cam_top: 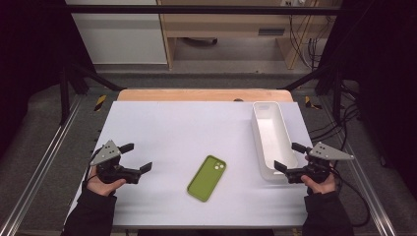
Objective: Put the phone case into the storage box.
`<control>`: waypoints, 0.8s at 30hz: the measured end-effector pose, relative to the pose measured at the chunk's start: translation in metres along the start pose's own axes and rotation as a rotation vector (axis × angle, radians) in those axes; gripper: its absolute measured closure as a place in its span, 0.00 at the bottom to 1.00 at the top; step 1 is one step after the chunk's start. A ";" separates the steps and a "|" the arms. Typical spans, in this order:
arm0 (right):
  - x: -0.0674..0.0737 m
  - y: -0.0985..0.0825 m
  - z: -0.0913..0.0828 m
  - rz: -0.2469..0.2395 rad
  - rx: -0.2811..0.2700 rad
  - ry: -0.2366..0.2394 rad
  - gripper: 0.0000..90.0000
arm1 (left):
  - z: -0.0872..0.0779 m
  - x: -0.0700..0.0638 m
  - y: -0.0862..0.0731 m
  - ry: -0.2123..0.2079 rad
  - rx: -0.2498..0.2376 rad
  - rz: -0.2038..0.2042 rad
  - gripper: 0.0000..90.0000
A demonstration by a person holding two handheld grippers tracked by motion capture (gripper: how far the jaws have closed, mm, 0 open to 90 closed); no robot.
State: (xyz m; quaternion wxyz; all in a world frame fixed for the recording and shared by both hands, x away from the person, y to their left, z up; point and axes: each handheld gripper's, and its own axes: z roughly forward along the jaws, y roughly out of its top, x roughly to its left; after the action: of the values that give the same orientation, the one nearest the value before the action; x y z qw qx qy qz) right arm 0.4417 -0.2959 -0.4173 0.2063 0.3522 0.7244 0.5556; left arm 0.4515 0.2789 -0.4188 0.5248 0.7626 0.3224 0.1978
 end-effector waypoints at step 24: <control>0.001 0.001 0.000 -0.003 0.008 0.003 0.01 | 0.009 -0.010 0.007 -0.008 0.003 0.005 0.00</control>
State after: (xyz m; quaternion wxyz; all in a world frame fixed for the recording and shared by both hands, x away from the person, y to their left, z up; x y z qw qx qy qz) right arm 0.4408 -0.2950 -0.4166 0.2043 0.3512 0.7275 0.5528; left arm 0.4517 0.2645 -0.4154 0.5242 0.7651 0.3186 0.1957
